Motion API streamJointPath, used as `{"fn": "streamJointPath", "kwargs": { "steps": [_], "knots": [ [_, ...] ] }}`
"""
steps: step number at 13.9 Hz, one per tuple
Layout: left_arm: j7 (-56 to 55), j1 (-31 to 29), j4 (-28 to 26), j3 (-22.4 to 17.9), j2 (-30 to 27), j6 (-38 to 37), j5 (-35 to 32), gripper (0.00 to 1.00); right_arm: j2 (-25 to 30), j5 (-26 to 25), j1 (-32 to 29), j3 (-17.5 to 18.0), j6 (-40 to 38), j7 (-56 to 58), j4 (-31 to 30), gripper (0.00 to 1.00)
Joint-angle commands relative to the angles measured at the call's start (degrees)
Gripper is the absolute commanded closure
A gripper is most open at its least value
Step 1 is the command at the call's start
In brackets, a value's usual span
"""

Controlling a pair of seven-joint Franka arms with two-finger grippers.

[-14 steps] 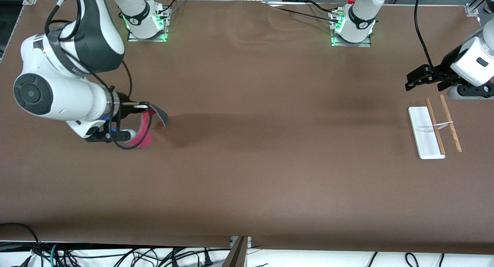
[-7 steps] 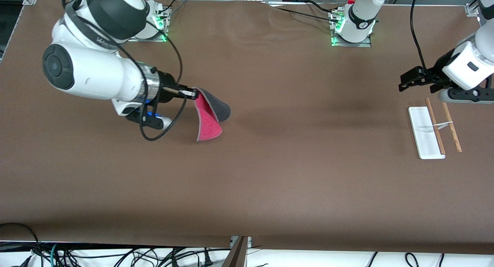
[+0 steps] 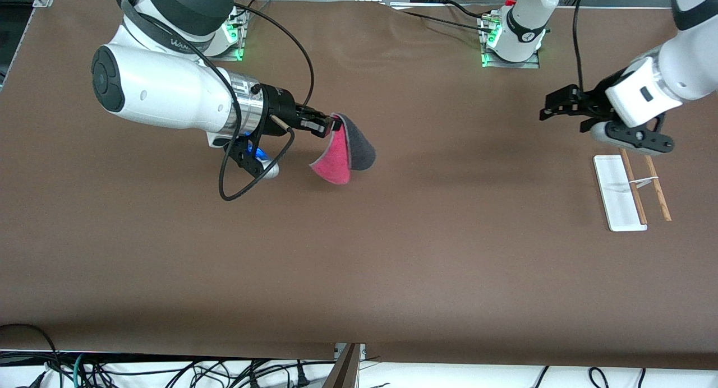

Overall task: Pass towel and hang on rack
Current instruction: 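Lift the towel with the right gripper while the left gripper approaches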

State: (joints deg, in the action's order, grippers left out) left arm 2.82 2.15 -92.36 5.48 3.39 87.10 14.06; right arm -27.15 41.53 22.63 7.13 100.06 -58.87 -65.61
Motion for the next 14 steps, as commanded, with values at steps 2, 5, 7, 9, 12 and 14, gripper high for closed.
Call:
{"fn": "streamJointPath", "kwargs": {
  "steps": [2, 5, 7, 9, 12, 14],
  "knots": [
    [6.31, 1.63, 5.59, 0.06, 4.41, -1.24, 7.00, 0.00, -0.97, 1.72, 0.66, 4.81, 7.76, -9.93, 1.88, 1.00],
    [10.78, 1.80, 9.20, 0.15, 8.89, -0.97, 10.97, 0.00, -1.24, 1.72, 2.94, 5.97, 13.30, -15.21, 1.88, 1.00],
    [15.00, 1.89, 10.09, 0.32, 11.10, 0.52, 12.48, 0.00, -1.32, 1.63, 5.04, 5.97, 17.17, -18.90, 1.88, 1.00],
    [19.40, 1.80, 10.09, 0.68, 12.16, 1.66, 14.14, 0.00, -1.33, 1.54, 6.72, 5.97, 19.90, -21.72, 1.88, 1.00],
    [26.50, 1.98, 9.83, 1.90, 14.44, 2.19, 17.84, 0.00, -1.41, 1.45, 8.65, 5.88, 23.59, -25.15, 1.80, 1.00],
    [34.06, 2.15, 9.31, 2.08, 15.50, 2.11, 21.42, 0.00, -1.76, 1.19, 9.80, 5.88, 25.53, -27.17, 1.80, 1.00]
  ]
}}
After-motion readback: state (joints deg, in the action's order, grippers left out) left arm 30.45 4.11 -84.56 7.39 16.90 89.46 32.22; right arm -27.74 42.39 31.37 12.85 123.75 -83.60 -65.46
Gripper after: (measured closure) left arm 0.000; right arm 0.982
